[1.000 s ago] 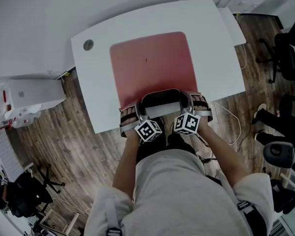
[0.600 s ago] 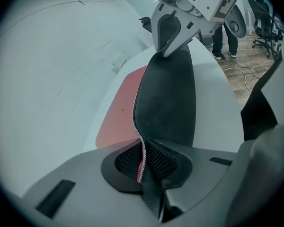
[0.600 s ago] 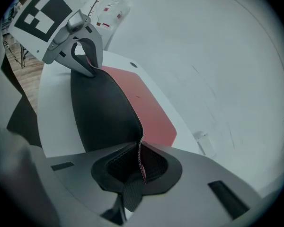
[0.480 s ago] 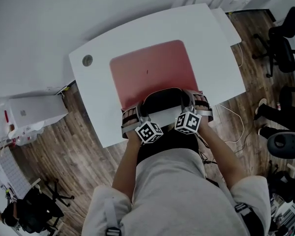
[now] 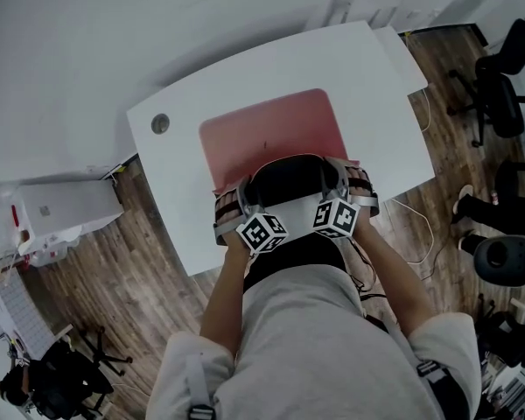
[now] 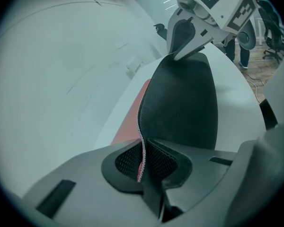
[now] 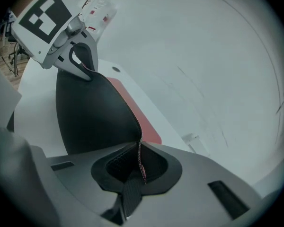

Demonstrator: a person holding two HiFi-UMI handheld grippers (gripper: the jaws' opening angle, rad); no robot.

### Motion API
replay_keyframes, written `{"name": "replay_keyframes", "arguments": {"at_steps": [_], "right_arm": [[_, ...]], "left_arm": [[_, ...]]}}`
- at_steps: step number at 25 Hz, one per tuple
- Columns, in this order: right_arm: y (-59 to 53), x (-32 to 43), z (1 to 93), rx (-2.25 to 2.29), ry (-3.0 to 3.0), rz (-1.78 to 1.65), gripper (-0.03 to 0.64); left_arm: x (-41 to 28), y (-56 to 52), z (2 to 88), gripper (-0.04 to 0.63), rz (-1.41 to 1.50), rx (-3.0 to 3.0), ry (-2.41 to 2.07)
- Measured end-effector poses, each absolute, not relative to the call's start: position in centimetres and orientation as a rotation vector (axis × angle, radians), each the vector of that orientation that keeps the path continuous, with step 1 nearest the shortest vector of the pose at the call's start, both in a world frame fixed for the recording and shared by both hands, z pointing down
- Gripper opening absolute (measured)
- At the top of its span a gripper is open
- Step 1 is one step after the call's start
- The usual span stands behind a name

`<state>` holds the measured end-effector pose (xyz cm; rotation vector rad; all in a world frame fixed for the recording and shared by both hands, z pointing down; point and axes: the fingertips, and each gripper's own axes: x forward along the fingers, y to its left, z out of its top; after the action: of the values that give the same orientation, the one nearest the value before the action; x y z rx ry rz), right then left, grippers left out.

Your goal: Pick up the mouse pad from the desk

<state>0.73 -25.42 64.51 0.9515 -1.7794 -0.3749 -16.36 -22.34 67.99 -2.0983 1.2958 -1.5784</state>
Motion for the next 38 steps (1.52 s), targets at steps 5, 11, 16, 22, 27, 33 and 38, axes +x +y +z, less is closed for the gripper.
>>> {"name": "replay_keyframes", "arguments": {"at_steps": [5, 11, 16, 22, 27, 33, 38], "right_arm": [[-28.2, -0.4, 63.3, 0.972, -1.819, -0.352, 0.054], [-30.8, -1.2, 60.2, 0.992, -1.862, -0.395, 0.052], [-32.0, -1.9, 57.7, 1.029, -1.921, -0.385, 0.052], [-32.8, -2.3, 55.3, 1.097, -2.018, -0.288, 0.052], [-33.0, -3.7, 53.0, 1.120, -2.100, -0.232, 0.052], [-33.4, -3.6, 50.0, 1.180, -2.144, -0.210, 0.052], [-33.9, -3.9, 48.0, 1.220, -2.178, -0.208, 0.052]], "left_arm": [[-17.5, -24.8, 66.7, 0.031, -1.571, -2.090, 1.383], [-18.3, -27.8, 64.3, 0.031, -1.524, -2.071, 1.497], [-19.1, -29.1, 62.0, 0.031, -1.448, -2.081, 1.621], [-18.7, -29.8, 58.0, 0.031, -1.325, -2.124, 1.736], [-17.1, -30.5, 55.7, 0.031, -1.226, -2.167, 1.750], [-17.9, -31.4, 52.9, 0.031, -1.136, -2.178, 1.820], [-18.1, -32.2, 51.0, 0.031, -1.067, -2.178, 1.857]]}}
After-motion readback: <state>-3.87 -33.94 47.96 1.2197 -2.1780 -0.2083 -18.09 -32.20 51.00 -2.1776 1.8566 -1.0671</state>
